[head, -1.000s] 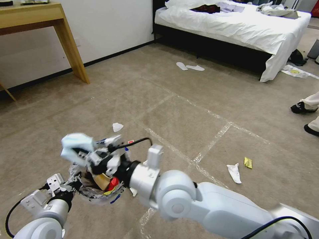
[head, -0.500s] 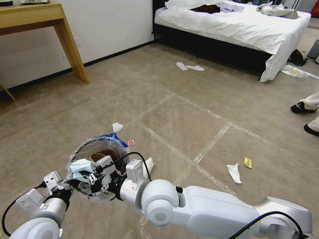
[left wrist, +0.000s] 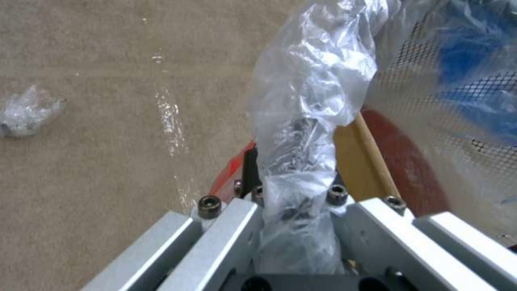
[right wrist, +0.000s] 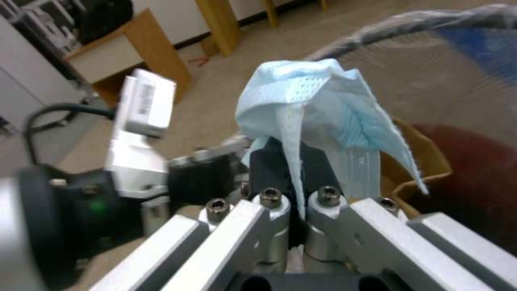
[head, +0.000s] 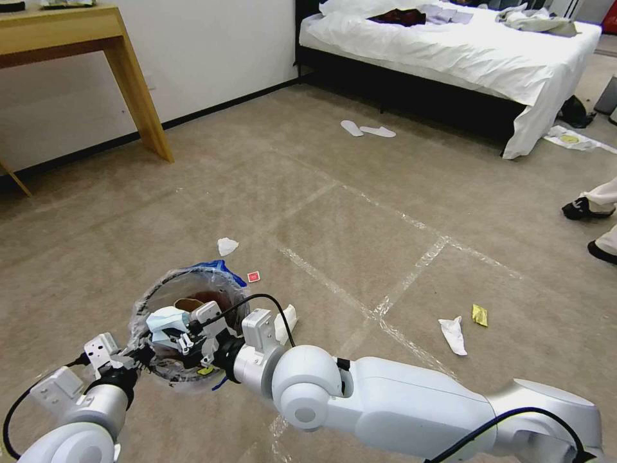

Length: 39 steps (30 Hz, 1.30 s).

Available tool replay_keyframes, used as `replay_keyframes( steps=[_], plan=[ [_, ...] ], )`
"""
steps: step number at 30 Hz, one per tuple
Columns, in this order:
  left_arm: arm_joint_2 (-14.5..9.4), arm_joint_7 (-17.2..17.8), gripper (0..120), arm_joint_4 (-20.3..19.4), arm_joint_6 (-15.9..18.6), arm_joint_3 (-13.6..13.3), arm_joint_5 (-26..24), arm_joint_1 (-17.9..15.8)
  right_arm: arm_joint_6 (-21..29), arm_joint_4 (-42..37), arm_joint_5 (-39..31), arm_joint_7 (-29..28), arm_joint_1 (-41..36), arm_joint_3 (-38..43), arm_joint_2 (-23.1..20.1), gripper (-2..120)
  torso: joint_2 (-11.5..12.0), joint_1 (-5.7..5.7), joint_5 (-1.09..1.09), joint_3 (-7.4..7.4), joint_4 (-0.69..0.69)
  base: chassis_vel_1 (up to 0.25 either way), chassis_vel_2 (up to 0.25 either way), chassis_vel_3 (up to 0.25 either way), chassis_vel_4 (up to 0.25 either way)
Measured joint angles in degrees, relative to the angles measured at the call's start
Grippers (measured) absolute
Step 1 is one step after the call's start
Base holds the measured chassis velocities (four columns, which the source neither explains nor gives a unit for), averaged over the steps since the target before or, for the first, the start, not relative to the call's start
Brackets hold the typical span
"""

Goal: Pick up the trash bin and place the garbage on the floor into it.

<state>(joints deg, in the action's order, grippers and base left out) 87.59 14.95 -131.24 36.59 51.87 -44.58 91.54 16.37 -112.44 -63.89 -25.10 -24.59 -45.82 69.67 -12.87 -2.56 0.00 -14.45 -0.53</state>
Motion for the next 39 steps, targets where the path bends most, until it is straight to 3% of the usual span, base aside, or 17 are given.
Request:
replay_keyframes(
  steps=[20, 39],
  plan=[
    [0.19, -0.1, 1, -0.47, -0.13, -0.05, 0.3, 0.55, 1.35, 8.71, 2.32, -1.08, 1.52, -0.25, 2.77, 0, 0.0, 0.0, 0.0, 0.0, 0.0, 0.0, 0.0, 0.0, 0.0],
    [0.78, -0.24, 1, -0.46, -0.21, -0.22, 0.92, 0.63, 1.65, 11.51, 4.18, -1.8, 0.08, -2.61, 4.53, 0, 0.0, 0.0, 0.0, 0.0, 0.0, 0.0, 0.0, 0.0, 0.0]
  ],
)
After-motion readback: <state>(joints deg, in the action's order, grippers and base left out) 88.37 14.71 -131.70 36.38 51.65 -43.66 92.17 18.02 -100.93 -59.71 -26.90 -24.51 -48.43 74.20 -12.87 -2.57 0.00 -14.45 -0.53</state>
